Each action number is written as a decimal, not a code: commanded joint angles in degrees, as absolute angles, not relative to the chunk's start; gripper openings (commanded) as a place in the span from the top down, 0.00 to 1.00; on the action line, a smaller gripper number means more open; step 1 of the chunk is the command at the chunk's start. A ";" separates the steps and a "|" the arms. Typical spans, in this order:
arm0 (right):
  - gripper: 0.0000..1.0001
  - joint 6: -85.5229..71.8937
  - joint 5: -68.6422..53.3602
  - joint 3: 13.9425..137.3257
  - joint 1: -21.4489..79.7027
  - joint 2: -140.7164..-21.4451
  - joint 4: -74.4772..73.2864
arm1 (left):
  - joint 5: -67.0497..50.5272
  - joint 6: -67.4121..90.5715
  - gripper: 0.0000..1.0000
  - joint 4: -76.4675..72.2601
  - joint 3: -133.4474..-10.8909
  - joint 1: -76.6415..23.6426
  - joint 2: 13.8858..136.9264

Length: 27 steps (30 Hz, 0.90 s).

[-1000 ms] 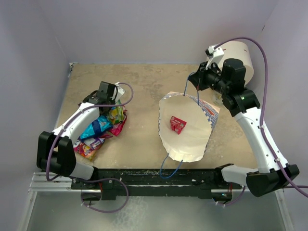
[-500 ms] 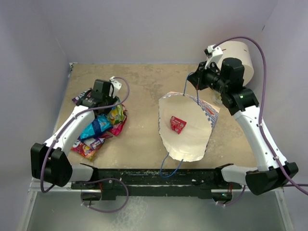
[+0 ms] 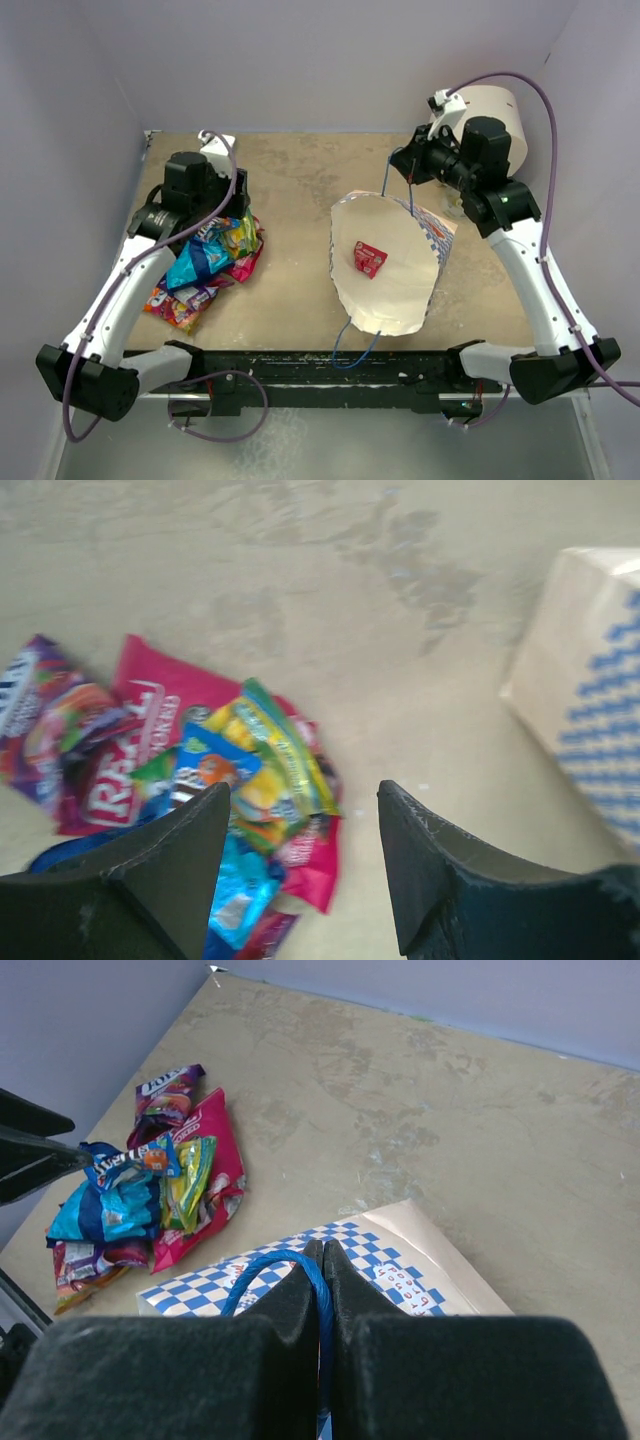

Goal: Take the snacks out of the paper bag
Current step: Take out the snack from the paper bag.

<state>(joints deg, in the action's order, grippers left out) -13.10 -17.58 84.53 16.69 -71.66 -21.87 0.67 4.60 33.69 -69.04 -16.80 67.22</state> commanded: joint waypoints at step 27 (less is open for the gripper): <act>1.00 -23.09 -18.84 88.35 16.88 -66.26 -31.03 | 11.02 16.02 0.33 15.00 -73.12 -72.09 66.47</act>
<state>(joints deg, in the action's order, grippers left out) -21.39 -19.00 87.74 16.71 -69.10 -31.94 4.51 22.04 22.22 -68.47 -67.53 64.01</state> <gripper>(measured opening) 0.004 0.665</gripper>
